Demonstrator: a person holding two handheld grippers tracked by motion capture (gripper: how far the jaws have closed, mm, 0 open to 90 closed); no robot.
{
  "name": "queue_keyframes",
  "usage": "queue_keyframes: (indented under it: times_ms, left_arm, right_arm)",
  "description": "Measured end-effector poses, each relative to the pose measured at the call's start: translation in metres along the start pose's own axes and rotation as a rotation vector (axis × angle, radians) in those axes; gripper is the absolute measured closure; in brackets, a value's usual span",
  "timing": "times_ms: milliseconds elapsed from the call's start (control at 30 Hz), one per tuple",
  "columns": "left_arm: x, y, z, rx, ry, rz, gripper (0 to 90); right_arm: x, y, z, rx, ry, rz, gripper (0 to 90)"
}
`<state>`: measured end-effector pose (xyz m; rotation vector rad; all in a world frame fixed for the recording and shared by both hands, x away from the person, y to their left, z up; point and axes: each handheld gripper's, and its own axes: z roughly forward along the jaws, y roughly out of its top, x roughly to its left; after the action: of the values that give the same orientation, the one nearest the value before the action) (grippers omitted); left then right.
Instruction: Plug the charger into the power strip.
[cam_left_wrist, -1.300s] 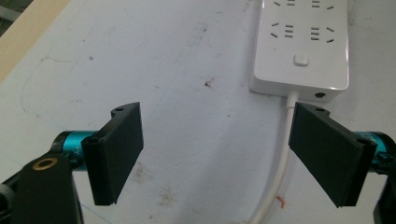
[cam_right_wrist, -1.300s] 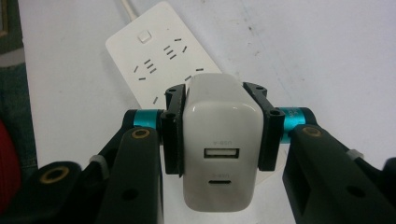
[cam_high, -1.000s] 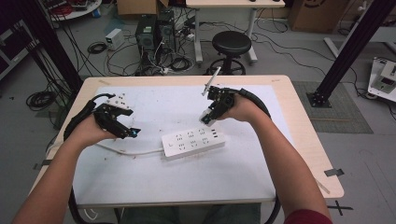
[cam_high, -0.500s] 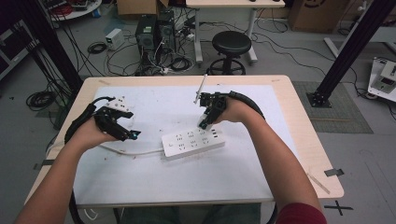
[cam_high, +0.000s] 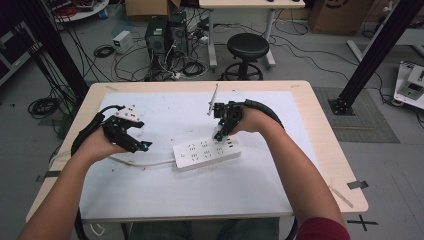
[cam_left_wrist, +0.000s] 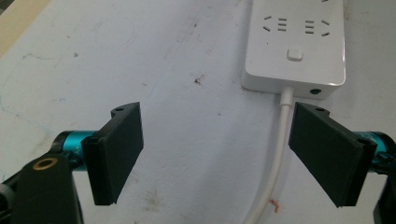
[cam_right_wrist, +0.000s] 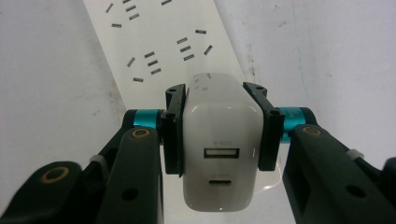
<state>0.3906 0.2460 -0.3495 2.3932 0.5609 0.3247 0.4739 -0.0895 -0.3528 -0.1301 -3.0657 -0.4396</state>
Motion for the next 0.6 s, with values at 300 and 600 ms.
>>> queue_keyframes:
  times_ms: [300, 600]
  left_arm:
    - [0.0, -0.002, 0.001, 0.006, 0.004, -0.006, 17.9]
    - [-0.002, -0.001, 0.005, 0.008, -0.001, -0.006, 17.9]
  right_arm:
    - [0.001, 0.001, 0.005, 0.013, -0.007, -0.062, 63.1]
    - [0.008, 0.012, 0.007, 0.077, -0.046, -0.209, 63.1]
